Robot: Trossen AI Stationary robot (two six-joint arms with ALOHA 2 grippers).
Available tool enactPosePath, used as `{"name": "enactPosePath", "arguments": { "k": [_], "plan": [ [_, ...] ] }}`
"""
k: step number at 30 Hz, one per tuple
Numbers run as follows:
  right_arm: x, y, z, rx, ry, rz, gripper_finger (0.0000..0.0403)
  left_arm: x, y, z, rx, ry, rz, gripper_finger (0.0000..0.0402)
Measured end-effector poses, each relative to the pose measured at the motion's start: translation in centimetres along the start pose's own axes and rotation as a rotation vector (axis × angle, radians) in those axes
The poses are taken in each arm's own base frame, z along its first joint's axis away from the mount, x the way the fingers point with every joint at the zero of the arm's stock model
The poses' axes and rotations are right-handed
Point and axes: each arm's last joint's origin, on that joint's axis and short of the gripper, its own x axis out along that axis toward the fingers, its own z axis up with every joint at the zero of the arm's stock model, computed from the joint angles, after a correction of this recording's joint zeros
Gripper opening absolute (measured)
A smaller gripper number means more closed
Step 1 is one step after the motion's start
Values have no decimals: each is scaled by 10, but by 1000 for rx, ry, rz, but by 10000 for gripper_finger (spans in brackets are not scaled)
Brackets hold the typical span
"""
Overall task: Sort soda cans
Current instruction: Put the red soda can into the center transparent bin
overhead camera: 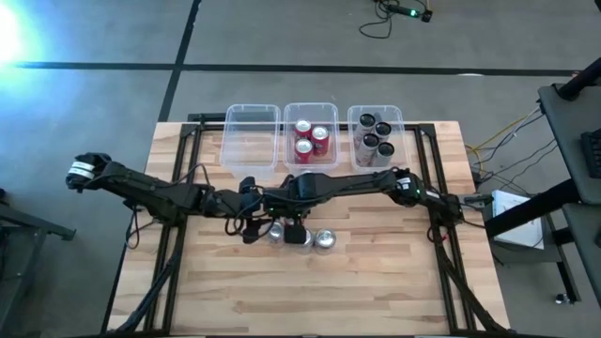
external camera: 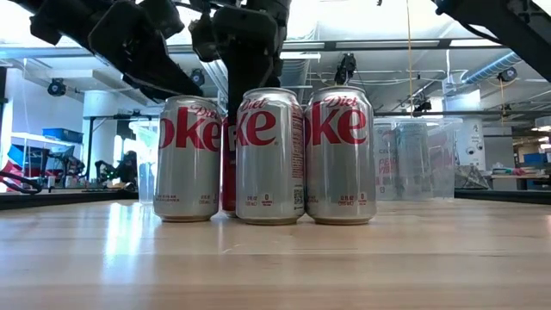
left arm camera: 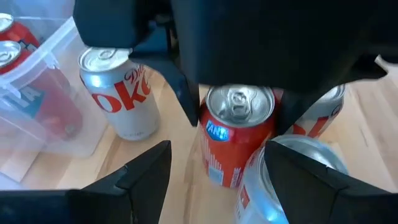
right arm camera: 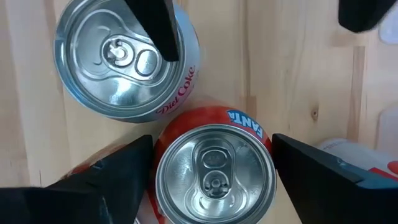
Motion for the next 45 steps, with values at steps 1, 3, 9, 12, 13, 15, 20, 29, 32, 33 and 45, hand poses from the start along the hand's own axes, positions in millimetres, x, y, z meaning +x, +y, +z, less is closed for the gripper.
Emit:
{"name": "enactPosePath", "arguments": {
  "k": [1, 3, 9, 12, 13, 15, 20, 29, 32, 33, 45],
  "plan": [
    [1, 0, 0, -6, 2, 0, 313, 0, -1, 2, -3, -5, -3, 242],
    [3, 0, -1, -11, 4, -2, 306, -1, -3, 5, -4, -15, -11, 242],
    [6, -1, -2, -4, 9, -3, 311, -4, -8, 8, 10, -10, -30, 242],
    [3, -1, -1, -3, 5, -1, 325, -4, -9, 7, 11, -8, -31, 242],
    [1, -1, -1, -1, 7, 1, 330, -4, -9, 7, 11, -7, -31, 242],
    [-3, 0, -2, -2, 14, 6, 337, -4, -9, 7, 13, -3, -31, 242],
    [-9, 0, -4, -3, 31, 6, 345, -5, -9, 8, 13, -5, -32, 242],
    [-10, 6, -10, -9, 89, 53, 347, -5, -8, 6, 17, 12, -28, 242],
    [-9, 8, -11, -12, 98, 57, 355, -5, -9, 6, 17, 13, -29, 242],
    [-9, 8, -12, -12, 101, 57, 357, -5, -9, 6, 17, 13, -29, 242],
    [-1, 7, -6, -64, 44, 62, 359, -5, -8, 6, 9, 12, -27, 242]
  ]
}}
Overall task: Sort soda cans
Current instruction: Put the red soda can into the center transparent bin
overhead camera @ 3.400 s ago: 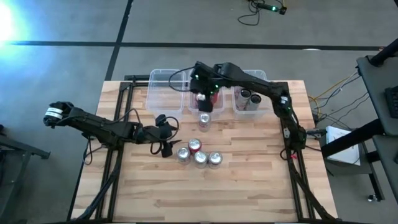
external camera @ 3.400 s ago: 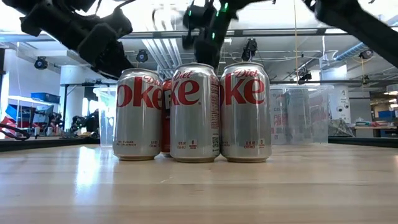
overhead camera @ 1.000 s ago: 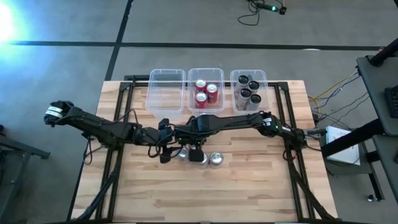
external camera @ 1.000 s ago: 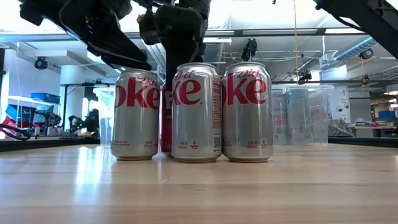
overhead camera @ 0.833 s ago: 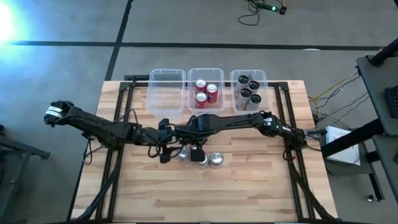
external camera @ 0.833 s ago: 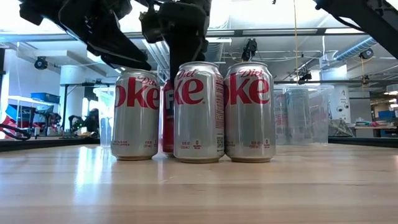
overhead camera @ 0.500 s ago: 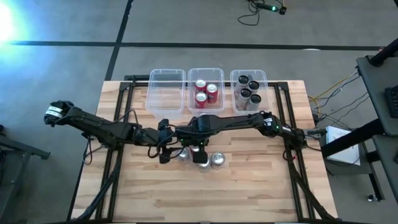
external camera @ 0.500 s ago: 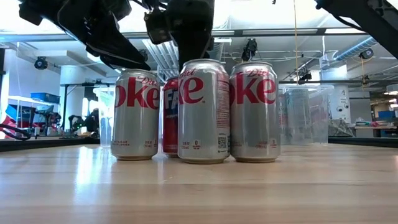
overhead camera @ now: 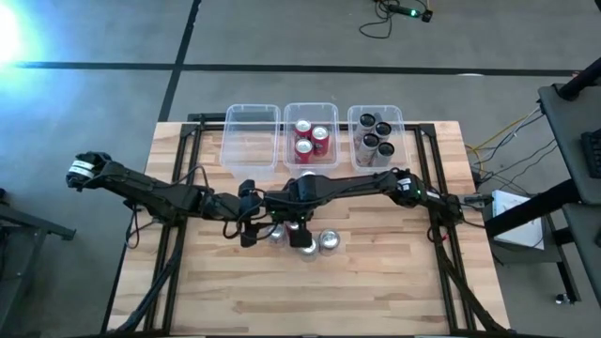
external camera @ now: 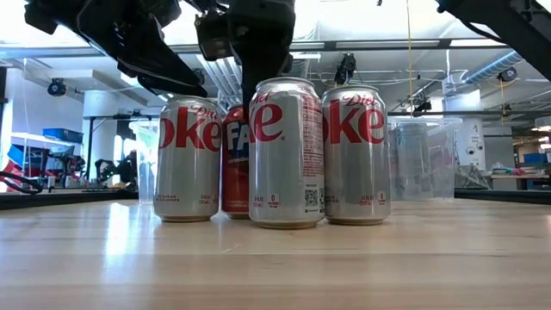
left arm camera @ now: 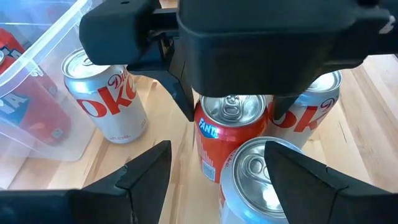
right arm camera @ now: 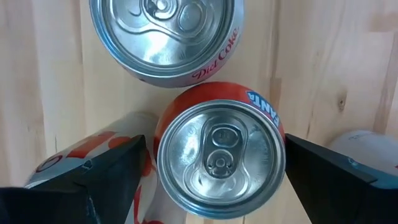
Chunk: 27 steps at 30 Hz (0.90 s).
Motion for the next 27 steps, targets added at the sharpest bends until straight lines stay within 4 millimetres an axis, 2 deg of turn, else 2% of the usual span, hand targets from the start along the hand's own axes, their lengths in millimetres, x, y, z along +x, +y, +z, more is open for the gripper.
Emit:
{"name": "enactPosePath", "arguments": {
  "k": [5, 12, 19, 24, 27],
  "plan": [
    [8, -4, 1, 7, -14, -5, 359, 0, 0, 0, -1, 1, 0, 242],
    [10, -5, 2, 15, -28, -10, 354, 0, 0, 0, -6, -1, 0, 242],
    [12, -5, 1, 14, -21, -11, 301, -8, -5, 7, -15, -26, -26, 242],
    [-2, -4, -3, 2, -10, -11, 293, -14, -7, 9, 21, -82, -15, 242],
    [-26, -5, -5, -4, -51, -20, 293, -18, -6, 5, 28, -110, -4, 242]
  ]
}}
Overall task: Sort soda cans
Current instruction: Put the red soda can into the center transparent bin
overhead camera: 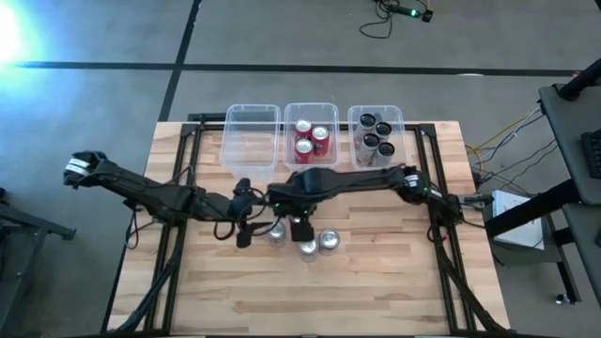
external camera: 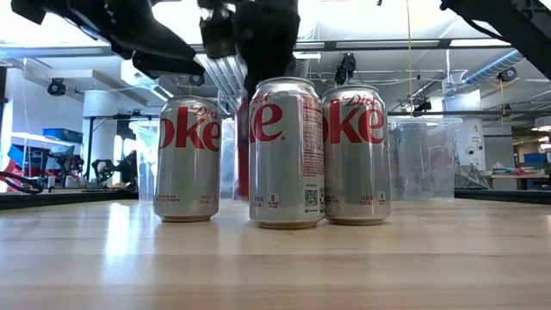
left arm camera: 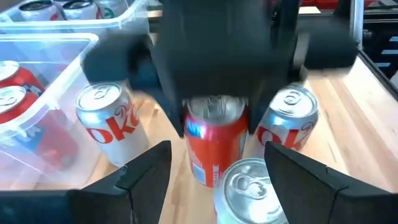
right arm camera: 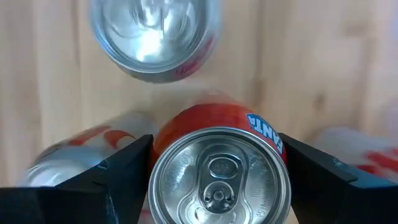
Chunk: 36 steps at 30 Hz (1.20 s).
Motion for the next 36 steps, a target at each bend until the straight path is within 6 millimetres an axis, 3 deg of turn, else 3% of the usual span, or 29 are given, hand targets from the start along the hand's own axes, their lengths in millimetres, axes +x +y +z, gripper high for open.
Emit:
{"name": "enactPosePath", "arguments": {
  "k": [11, 14, 17, 22, 27, 32, 36],
  "plan": [
    [-109, -18, -22, 31, -200, -170, 300, -13, 4, -7, 1, -66, -14, 242],
    [-141, -33, -34, 73, -271, -258, 302, -12, 4, -8, 2, -61, -14, 242],
    [-158, -58, -45, 139, -291, -325, 302, -9, 3, -9, 5, -57, -13, 242],
    [-162, -113, -59, 247, -261, -386, 301, -5, 2, -10, 14, -55, -12, 242],
    [-139, -163, -68, 267, -171, -319, 300, -5, 2, -10, 15, -51, -11, 242],
    [-121, -190, -72, 292, -147, -231, 302, -7, 3, -11, 16, -41, -11, 242],
    [-112, -195, -73, 273, -142, -157, 301, -7, 3, -13, 17, -25, -9, 242]
  ]
}}
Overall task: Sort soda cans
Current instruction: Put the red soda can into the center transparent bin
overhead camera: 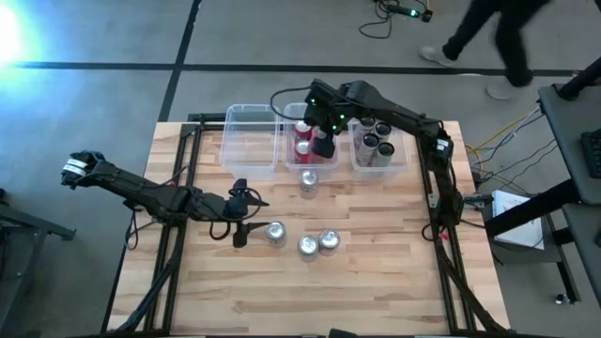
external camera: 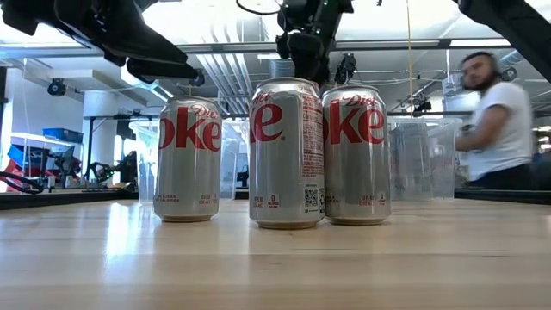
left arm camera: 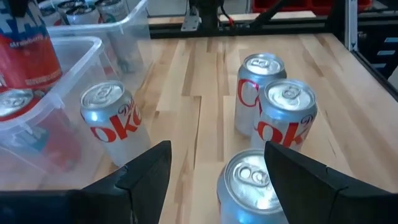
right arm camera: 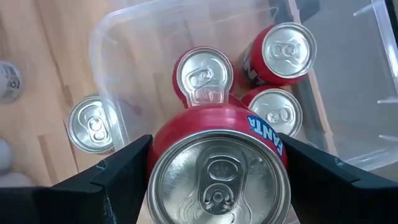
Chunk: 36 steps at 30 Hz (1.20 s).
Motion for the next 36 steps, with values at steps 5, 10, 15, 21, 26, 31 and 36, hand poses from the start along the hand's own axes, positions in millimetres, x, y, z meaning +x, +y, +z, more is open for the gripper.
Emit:
{"name": "enactPosePath", "arguments": {
  "k": [5, 10, 15, 21, 26, 31, 36],
  "plan": [
    [5, 2, 0, -12, 12, 11, 301, 0, 0, -1, 2, 7, 1, 242],
    [-4, 3, -1, -14, -14, 8, 303, 0, 0, -1, 2, 8, 1, 242],
    [-20, 5, -6, -15, -26, -7, 301, 0, 0, -1, 2, 8, 1, 242],
    [-14, 4, -9, -11, 14, 7, 302, 0, 0, -1, 1, 7, 1, 242],
    [-3, 5, -12, -9, 50, 20, 303, 0, 0, -1, -4, 7, 2, 242],
    [16, 4, -17, 0, 112, 37, 301, 0, 0, -1, -5, 7, 2, 242],
    [35, 3, -21, 10, 134, 42, 303, 0, 0, -1, -9, 8, 2, 242]
  ]
}}
